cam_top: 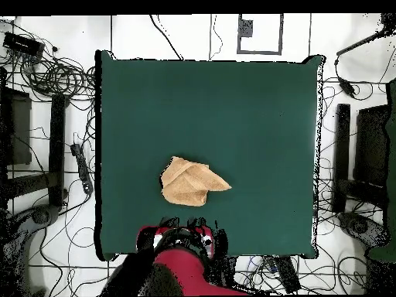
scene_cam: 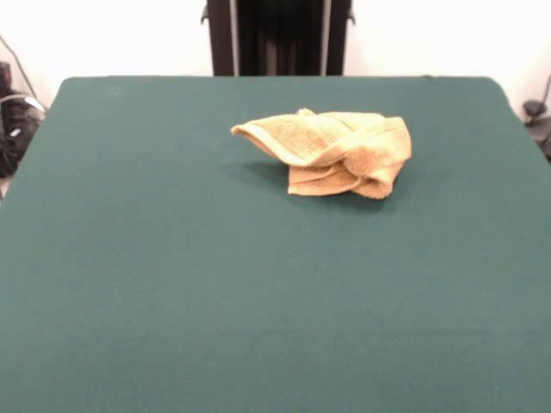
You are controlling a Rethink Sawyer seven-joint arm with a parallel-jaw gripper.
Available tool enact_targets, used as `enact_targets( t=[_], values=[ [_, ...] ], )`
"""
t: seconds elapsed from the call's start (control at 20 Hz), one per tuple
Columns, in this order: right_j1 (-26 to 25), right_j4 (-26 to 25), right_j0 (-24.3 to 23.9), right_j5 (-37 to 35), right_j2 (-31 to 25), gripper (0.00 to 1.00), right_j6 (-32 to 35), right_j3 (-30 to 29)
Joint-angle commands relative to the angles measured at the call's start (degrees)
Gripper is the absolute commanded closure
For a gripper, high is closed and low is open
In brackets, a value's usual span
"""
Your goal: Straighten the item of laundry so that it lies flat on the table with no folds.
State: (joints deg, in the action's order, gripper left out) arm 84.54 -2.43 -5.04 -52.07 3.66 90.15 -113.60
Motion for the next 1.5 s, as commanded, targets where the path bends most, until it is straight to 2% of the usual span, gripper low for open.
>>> enact_targets(
  t=[0.05,1.5],
  values=[
    [-5.15,0.47,-0.28,1.65,-1.93,0.00,0.16,-9.21],
    [-9.12,1.28,-1.68,10.14,-3.43,0.00,0.90,-12.70]
  ],
)
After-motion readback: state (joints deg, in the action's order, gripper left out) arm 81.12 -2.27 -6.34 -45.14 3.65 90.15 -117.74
